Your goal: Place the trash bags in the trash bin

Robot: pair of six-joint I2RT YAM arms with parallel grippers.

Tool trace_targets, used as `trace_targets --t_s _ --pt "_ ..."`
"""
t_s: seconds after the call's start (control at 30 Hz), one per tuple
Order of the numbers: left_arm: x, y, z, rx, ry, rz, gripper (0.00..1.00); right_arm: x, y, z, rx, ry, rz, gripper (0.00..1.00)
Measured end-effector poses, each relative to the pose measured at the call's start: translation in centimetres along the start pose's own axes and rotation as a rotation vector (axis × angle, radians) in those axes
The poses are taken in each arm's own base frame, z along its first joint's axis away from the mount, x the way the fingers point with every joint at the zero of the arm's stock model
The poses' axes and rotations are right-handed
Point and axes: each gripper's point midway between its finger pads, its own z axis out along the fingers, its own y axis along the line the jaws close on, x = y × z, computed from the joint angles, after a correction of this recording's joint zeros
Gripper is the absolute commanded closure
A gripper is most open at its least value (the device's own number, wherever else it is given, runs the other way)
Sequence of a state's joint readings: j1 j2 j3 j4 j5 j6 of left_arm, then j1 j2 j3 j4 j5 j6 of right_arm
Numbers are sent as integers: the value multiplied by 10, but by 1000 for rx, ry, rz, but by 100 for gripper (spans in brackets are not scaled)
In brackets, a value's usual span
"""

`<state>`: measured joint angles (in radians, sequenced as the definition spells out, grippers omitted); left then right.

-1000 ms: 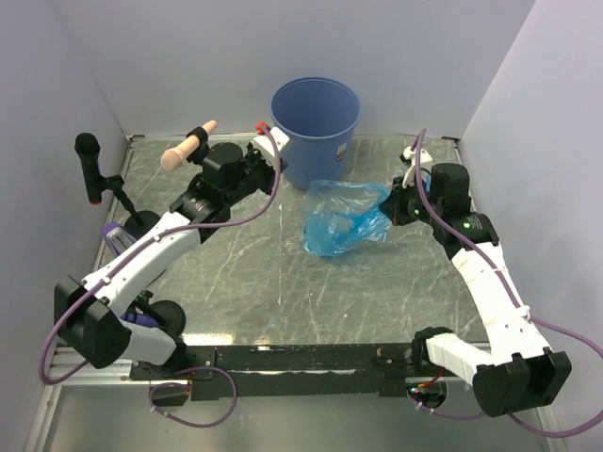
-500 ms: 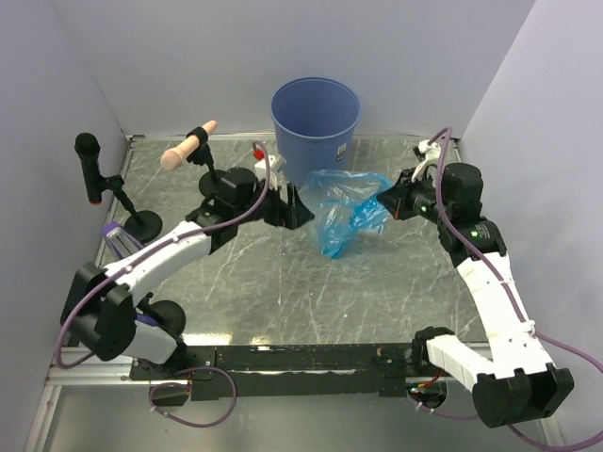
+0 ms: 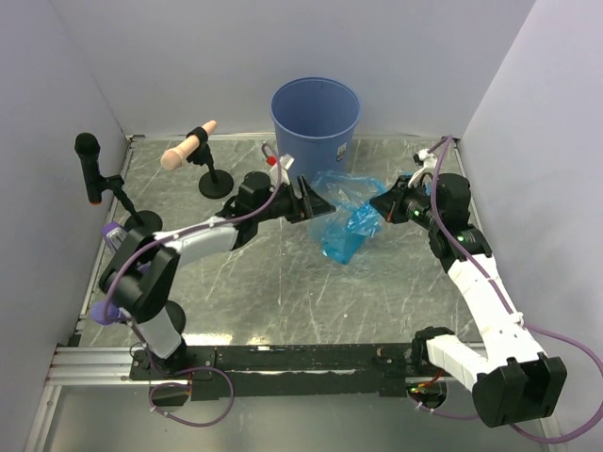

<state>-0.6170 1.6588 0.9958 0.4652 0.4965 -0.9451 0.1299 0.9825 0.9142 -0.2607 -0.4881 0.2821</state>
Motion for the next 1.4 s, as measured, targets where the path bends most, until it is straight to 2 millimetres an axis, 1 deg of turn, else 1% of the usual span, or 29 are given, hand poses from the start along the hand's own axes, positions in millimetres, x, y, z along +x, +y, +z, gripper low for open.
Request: trace_targets --t_s 0.07,0.1,0.17,0.2,0.27,0.37,0.43,0.47,0.5,0.57,0.6,0.63,0.7,0.73,0.77,0.8,0.87,1.0,1.07,1.13,1.27,1.33,1.4 --pt "-3 1 10 -1 7 -22 43 -4 1 2 -3 -15 11 100" --pt "-3 2 15 -2 10 -29 53 -7 1 3 -6 -25 12 100" --pt "-3 4 18 -16 20 -41 93 -10 2 3 -6 -38 12 100" --pt "-3 5 18 -27 25 -37 99 -11 1 3 -2 -42 11 100" --pt "-7 5 19 -46 30 -5 99 -11 -2 3 15 -46 -1 100" --pt "-21 5 17 -65 25 66 99 -9 -9 -2 53 -43 -38 100" --pt "-35 8 10 -88 14 134 99 -10 -14 -10 88 -49 -81 100" --pt "-43 12 5 -109 6 168 99 -10 -15 -15 104 -52 -109 97" --pt "-50 13 0 -122 -1 197 99 -9 -16 -19 110 -50 -130 89" --pt "-67 11 -11 -137 -11 281 99 -4 -13 -28 103 -34 -186 68" --pt "-76 7 -16 -134 -18 330 99 1 -12 -31 91 -15 -216 54" --pt "-83 -1 -21 -120 -22 379 99 5 -10 -33 78 2 -231 45" --pt "-88 -18 -25 -75 -10 457 99 13 -7 -35 52 33 -257 28" --pt "-88 -28 -26 -50 2 495 99 15 -6 -35 42 41 -265 20" --pt "-86 -38 -27 -23 18 533 99 15 -6 -36 36 47 -277 8" --pt "-82 -45 -28 -3 34 559 99 14 -5 -36 33 49 -288 1" --pt "-73 -61 -29 40 67 614 99 4 -1 -35 22 41 -308 1" --pt "-55 -79 -33 93 114 653 99 -27 13 -31 -26 -6 -362 1" --pt "-53 -84 -35 105 120 659 99 -29 19 -28 -53 -9 -372 1" --pt "-53 -88 -38 109 120 660 99 -21 24 -24 -85 6 -375 1" --pt "-54 -100 -46 136 118 671 99 12 36 -14 -163 74 -398 1" --pt "-53 -108 -51 160 124 675 99 27 39 -10 -191 103 -423 1" --pt "-51 -117 -55 191 131 683 99 31 40 -8 -201 106 -447 1"
